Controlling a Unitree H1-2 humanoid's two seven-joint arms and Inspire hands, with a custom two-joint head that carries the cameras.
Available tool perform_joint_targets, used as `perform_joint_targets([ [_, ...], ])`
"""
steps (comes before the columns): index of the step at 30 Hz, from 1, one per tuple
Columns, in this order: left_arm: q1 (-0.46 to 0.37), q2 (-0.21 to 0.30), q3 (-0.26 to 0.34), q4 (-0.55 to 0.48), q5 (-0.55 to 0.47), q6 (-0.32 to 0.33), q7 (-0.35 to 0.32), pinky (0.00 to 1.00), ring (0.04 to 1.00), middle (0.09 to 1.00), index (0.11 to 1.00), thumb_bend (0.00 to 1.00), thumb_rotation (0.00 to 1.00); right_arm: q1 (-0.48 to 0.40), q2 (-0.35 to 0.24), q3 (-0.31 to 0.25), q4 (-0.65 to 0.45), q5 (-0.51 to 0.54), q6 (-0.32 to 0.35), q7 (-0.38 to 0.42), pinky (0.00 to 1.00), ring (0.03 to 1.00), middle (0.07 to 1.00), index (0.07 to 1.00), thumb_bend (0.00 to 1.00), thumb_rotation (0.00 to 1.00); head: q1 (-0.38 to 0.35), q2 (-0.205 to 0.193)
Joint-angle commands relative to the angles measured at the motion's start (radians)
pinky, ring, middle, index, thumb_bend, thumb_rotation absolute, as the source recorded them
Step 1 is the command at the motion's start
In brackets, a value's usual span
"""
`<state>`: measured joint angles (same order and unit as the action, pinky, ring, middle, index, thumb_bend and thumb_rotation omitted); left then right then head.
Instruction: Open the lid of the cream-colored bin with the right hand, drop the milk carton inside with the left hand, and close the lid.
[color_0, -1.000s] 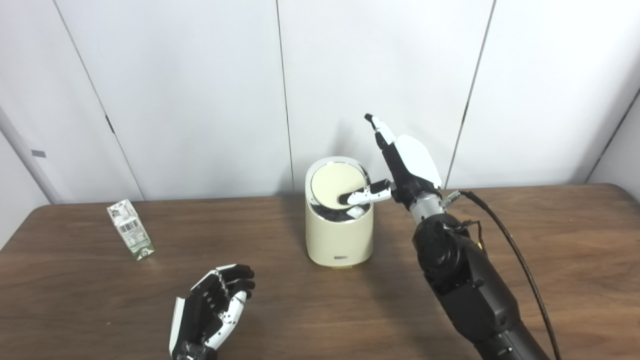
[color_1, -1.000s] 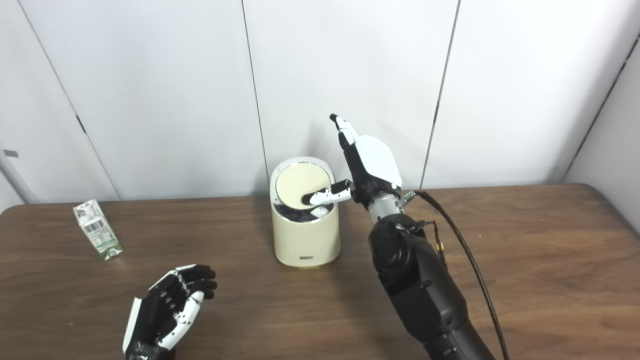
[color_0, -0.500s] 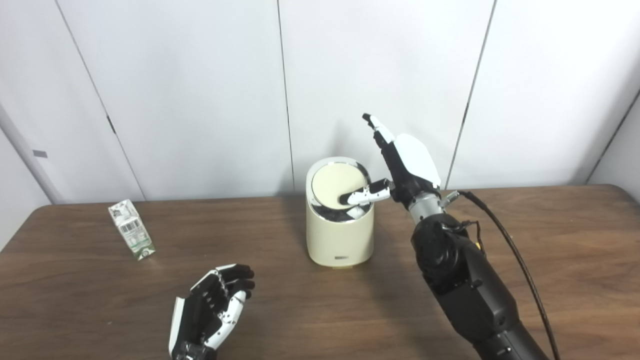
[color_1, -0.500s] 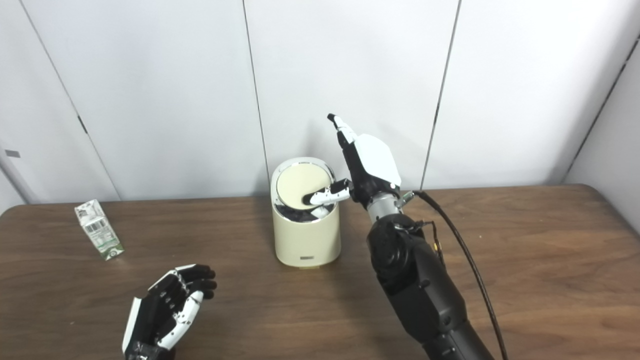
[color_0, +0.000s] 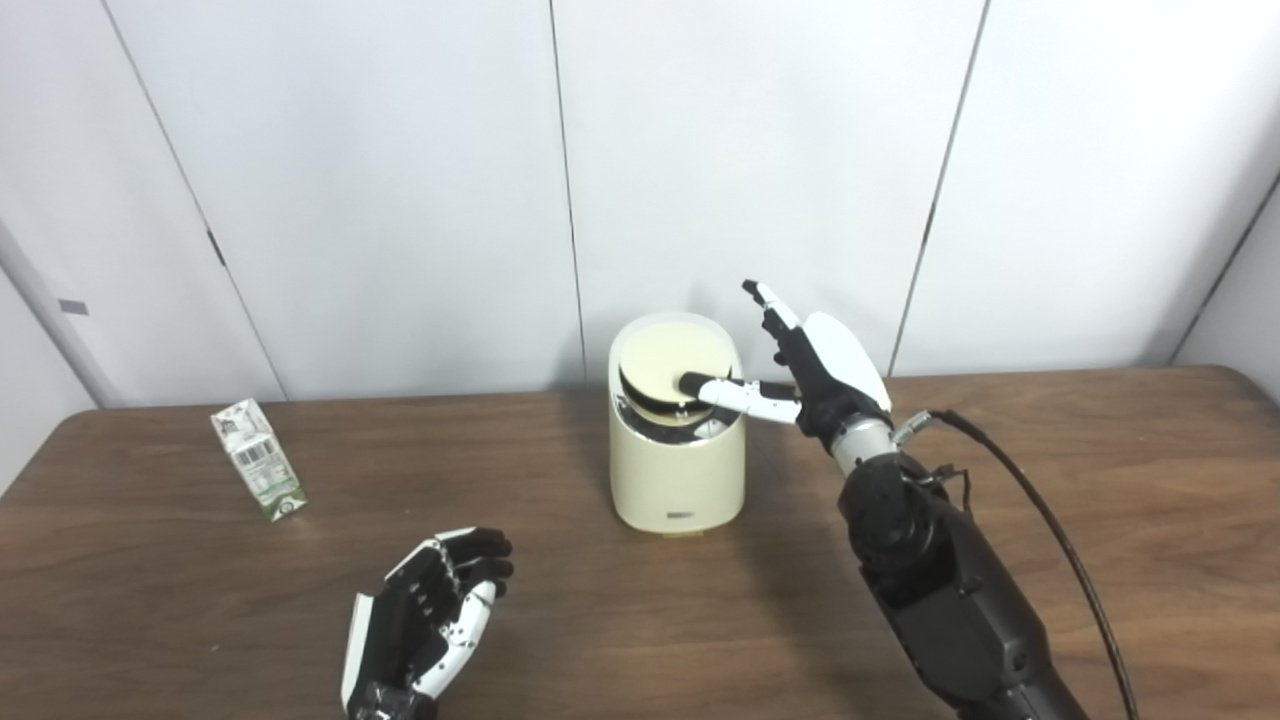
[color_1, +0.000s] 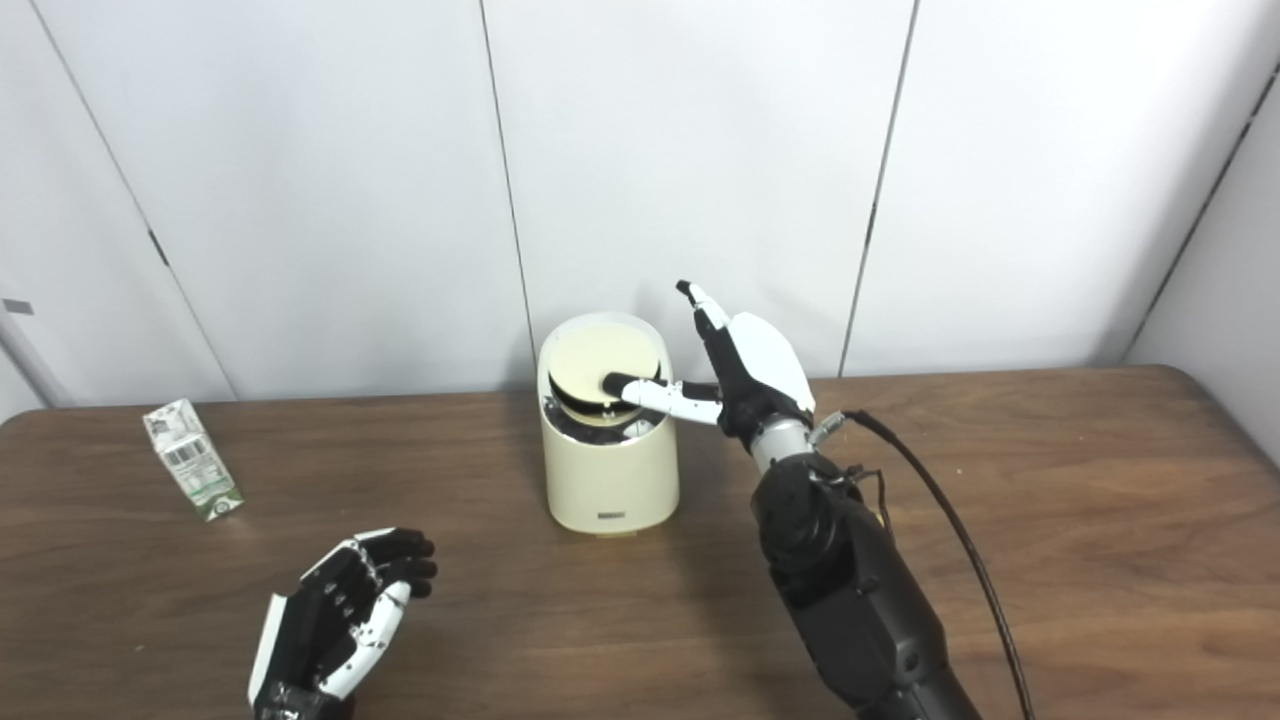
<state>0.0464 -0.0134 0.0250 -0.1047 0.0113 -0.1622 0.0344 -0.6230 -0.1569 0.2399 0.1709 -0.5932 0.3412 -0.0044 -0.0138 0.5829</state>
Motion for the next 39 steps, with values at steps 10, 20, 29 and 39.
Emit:
perform_joint_targets([
  [10, -0.016, 0.008, -0.003, -0.023, 0.01, -0.022, -0.001, 0.58, 0.609, 0.641, 0.635, 0.28, 0.23, -0.02, -0.015, -0.002, -0.035, 0.024, -0.037, 0.002, 0.77, 0.895, 0.95, 0.977, 0.94, 0.9, -0.002, 0.001],
  [20, -0.017, 0.002, -0.001, -0.023, 0.003, -0.014, 0.003, 0.58, 0.609, 0.641, 0.633, 0.28, 0.21, 0.05, 0.001, -0.048, -0.139, 0.066, -0.1, -0.05, 0.67, 0.87, 0.984, 0.993, 1.0, 1.0, 0.001, 0.0],
  [29, -0.021, 0.004, -0.002, -0.012, 0.009, -0.029, 0.003, 0.57, 0.607, 0.638, 0.631, 0.28, 0.21, 0.191, 0.03, -0.121, -0.286, 0.06, -0.188, -0.179, 0.78, 0.905, 0.942, 0.948, 0.96, 0.87, 0.008, -0.007],
  [39, -0.028, 0.003, -0.001, 0.001, 0.009, -0.041, 0.006, 0.57, 0.609, 0.64, 0.629, 0.28, 0.23, 0.345, 0.033, -0.202, -0.307, 0.09, -0.426, -0.334, 0.62, 0.732, 0.75, 0.744, 0.22, 0.64, 0.017, -0.01],
])
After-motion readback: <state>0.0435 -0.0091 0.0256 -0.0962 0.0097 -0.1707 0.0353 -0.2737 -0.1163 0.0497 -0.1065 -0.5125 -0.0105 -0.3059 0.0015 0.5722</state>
